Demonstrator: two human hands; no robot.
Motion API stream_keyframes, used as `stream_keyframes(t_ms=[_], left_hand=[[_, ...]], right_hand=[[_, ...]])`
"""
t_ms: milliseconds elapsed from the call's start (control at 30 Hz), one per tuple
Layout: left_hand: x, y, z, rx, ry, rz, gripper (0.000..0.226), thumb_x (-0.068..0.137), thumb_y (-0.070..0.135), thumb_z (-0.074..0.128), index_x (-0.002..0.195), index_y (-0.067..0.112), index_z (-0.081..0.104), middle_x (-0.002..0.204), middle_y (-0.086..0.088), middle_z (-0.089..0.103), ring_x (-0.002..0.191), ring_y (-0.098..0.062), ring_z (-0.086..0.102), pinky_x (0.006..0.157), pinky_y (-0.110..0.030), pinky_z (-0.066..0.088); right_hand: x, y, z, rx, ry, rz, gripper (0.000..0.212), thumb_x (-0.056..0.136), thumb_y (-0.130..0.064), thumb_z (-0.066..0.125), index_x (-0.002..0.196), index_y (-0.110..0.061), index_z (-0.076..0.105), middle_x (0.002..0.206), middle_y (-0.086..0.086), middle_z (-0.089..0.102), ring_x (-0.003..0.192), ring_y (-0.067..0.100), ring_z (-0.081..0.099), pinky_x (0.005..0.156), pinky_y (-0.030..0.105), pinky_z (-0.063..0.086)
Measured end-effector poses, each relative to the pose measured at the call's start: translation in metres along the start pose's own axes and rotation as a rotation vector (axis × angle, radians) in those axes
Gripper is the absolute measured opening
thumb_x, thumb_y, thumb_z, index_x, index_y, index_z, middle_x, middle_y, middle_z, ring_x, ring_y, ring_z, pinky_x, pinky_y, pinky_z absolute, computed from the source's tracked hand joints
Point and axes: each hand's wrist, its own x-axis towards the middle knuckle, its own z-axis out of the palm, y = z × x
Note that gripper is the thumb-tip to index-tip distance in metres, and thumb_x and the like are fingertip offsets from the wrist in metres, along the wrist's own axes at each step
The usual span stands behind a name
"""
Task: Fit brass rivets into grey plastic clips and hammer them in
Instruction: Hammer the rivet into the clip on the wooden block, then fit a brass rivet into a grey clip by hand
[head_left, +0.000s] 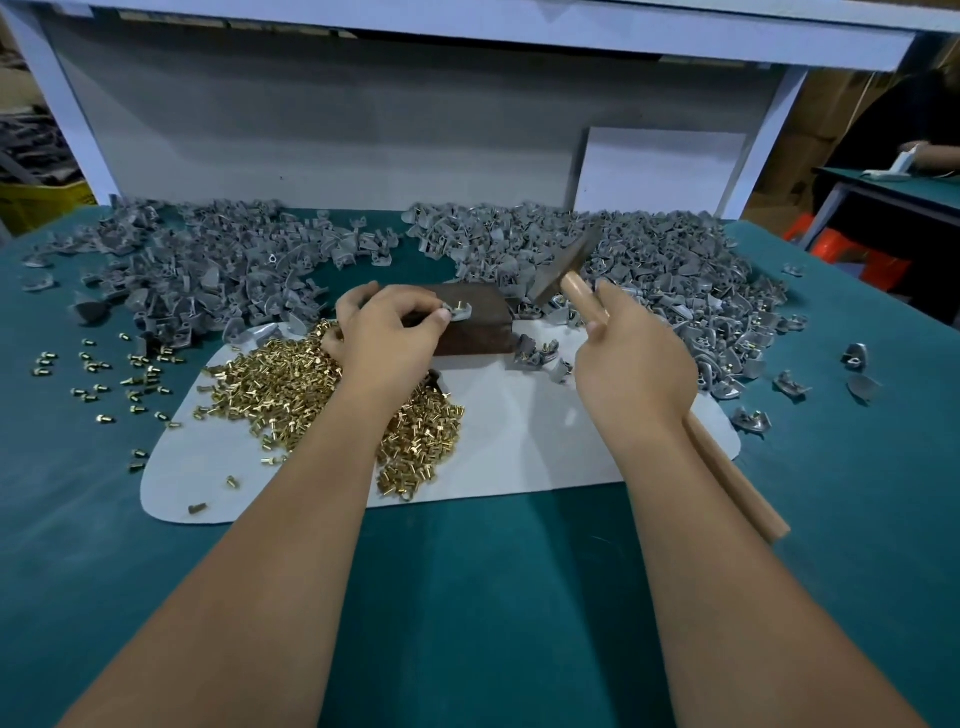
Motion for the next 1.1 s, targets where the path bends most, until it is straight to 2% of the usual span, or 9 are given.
stream_keyframes(t_ms=[133, 233, 300, 433, 600, 733, 867, 1000, 1100], left_hand=[[-0.001, 0.001, -0.001, -0.024, -0.017, 0.003, 0.016, 0.09, 0.032, 0.066, 0.075, 0.039, 0.063, 0.093, 0.04, 0.05, 0.132, -0.007, 0.023, 0.097, -0.033, 0.008], [-0.001, 0.0, -0.002, -0.034, -0.019, 0.004, 0.018, 0.09, 0.031, 0.066, 0.074, 0.04, 0.063, 0.094, 0.038, 0.053, 0.131, -0.007, 0.024, 0.097, -0.033, 0.009], [-0.001, 0.0, -0.002, -0.044, -0.016, 0.001, 0.021, 0.09, 0.03, 0.066, 0.072, 0.04, 0.062, 0.093, 0.038, 0.053, 0.13, -0.006, 0.024, 0.097, -0.033, 0.009], [0.0, 0.001, -0.002, -0.07, -0.006, -0.005, 0.023, 0.089, 0.03, 0.067, 0.07, 0.04, 0.063, 0.09, 0.04, 0.055, 0.126, -0.004, 0.026, 0.095, -0.031, 0.009], [0.001, 0.001, -0.002, -0.095, -0.029, -0.009, 0.023, 0.088, 0.03, 0.068, 0.068, 0.04, 0.065, 0.086, 0.048, 0.054, 0.119, 0.001, 0.024, 0.088, -0.027, 0.008], [0.001, 0.001, -0.002, -0.089, -0.024, 0.004, 0.026, 0.087, 0.031, 0.068, 0.065, 0.045, 0.063, 0.082, 0.054, 0.049, 0.116, 0.001, 0.023, 0.085, -0.025, 0.008], [0.001, 0.001, -0.003, -0.087, -0.05, 0.012, 0.028, 0.085, 0.036, 0.069, 0.062, 0.05, 0.064, 0.087, 0.054, 0.05, 0.119, 0.0, 0.024, 0.085, -0.027, 0.008], [0.001, 0.001, -0.004, -0.134, -0.094, 0.011, 0.032, 0.084, 0.036, 0.07, 0.064, 0.06, 0.064, 0.092, 0.054, 0.05, 0.125, -0.006, 0.026, 0.109, -0.041, 0.016], [0.001, 0.002, -0.006, -0.167, -0.089, 0.012, 0.033, 0.083, 0.036, 0.071, 0.063, 0.061, 0.065, 0.099, 0.045, 0.055, 0.126, -0.008, 0.027, 0.112, -0.05, 0.018]], right_hand=[[0.004, 0.006, 0.007, -0.086, -0.147, 0.082, 0.015, 0.091, -0.02, 0.047, 0.101, -0.018, 0.059, 0.089, 0.007, 0.063, 0.072, 0.028, 0.046, 0.051, 0.027, 0.025], [0.002, 0.005, 0.008, -0.159, -0.117, 0.045, 0.024, 0.091, -0.024, 0.049, 0.105, -0.015, 0.065, 0.107, 0.012, 0.058, 0.094, 0.033, 0.05, 0.069, 0.033, 0.037], [0.001, 0.005, 0.01, -0.241, -0.067, -0.015, 0.029, 0.09, -0.026, 0.05, 0.11, -0.014, 0.067, 0.115, 0.014, 0.053, 0.108, 0.034, 0.044, 0.085, 0.037, 0.037], [-0.003, 0.001, 0.018, -0.262, 0.026, -0.113, 0.028, 0.088, -0.025, 0.052, 0.11, -0.015, 0.066, 0.112, 0.013, 0.051, 0.107, 0.033, 0.041, 0.091, 0.039, 0.032], [-0.009, -0.019, 0.026, 0.028, 0.124, -0.304, 0.031, 0.093, -0.028, 0.05, 0.122, -0.023, 0.061, 0.108, 0.002, 0.053, 0.102, 0.021, 0.04, 0.091, 0.035, 0.031], [-0.018, -0.038, 0.035, 0.398, -0.028, -0.35, 0.037, 0.094, -0.029, 0.053, 0.13, -0.022, 0.056, 0.105, -0.005, 0.057, 0.1, 0.014, 0.048, 0.089, 0.035, 0.043], [-0.021, -0.05, 0.041, 0.64, -0.122, -0.281, 0.027, 0.092, -0.021, 0.059, 0.118, -0.019, 0.063, 0.1, -0.004, 0.063, 0.098, 0.015, 0.057, 0.087, 0.039, 0.049], [-0.021, -0.055, 0.045, 0.811, -0.176, -0.139, 0.012, 0.088, -0.018, 0.065, 0.098, -0.023, 0.065, 0.091, -0.01, 0.066, 0.087, 0.003, 0.06, 0.08, 0.025, 0.052], [-0.015, -0.055, 0.046, 0.874, -0.201, -0.078, 0.013, 0.085, -0.02, 0.07, 0.091, -0.029, 0.062, 0.081, -0.016, 0.063, 0.077, -0.01, 0.058, 0.064, 0.005, 0.044]])
